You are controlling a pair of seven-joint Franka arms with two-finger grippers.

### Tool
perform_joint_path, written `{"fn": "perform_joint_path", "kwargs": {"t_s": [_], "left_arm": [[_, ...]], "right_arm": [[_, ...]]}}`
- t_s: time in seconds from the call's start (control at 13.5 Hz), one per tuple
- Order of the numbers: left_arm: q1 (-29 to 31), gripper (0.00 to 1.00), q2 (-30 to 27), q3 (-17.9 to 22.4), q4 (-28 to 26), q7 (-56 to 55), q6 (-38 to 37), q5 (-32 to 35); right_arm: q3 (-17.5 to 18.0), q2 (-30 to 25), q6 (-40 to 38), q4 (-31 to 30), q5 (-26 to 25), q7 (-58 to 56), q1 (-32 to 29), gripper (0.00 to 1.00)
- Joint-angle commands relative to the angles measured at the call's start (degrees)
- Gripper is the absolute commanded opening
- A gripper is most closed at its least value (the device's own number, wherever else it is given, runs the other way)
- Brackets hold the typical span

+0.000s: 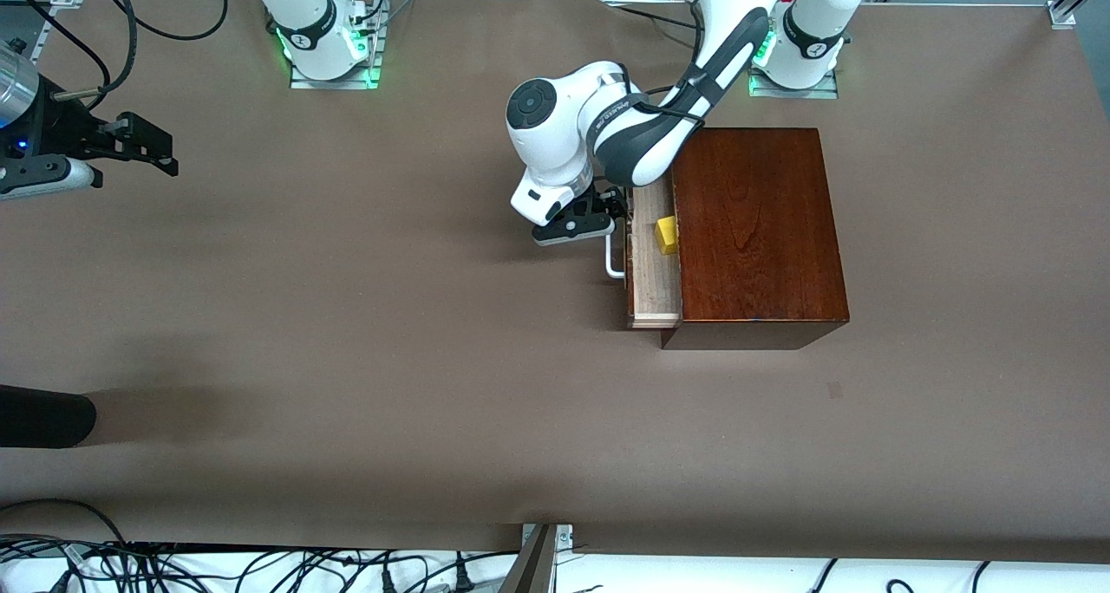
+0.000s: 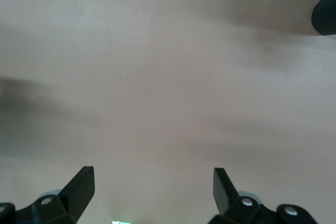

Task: Open drawer, take yellow block, close drawer
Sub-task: 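Grip the white handle with the left gripper and pull the drawer open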

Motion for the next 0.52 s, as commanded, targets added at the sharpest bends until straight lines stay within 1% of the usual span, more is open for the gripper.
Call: {"fn": "perform_joint_path", "kwargs": {"t_s": [0.0, 0.44], "left_arm": [[-3.65, 1.00, 3.52, 0.50, 4.62, -3.60, 2.70, 0.19], [-5.32, 1.00, 5.36, 0.77, 8.04, -3.78, 2.97, -1.13]], "right_arm": [[0.17, 0.23, -0.52, 0.63, 0.00, 0.23, -0.67, 1.00], [0.17, 0.23, -0.61, 0.63, 0.00, 0.23, -0.67, 1.00]]}}
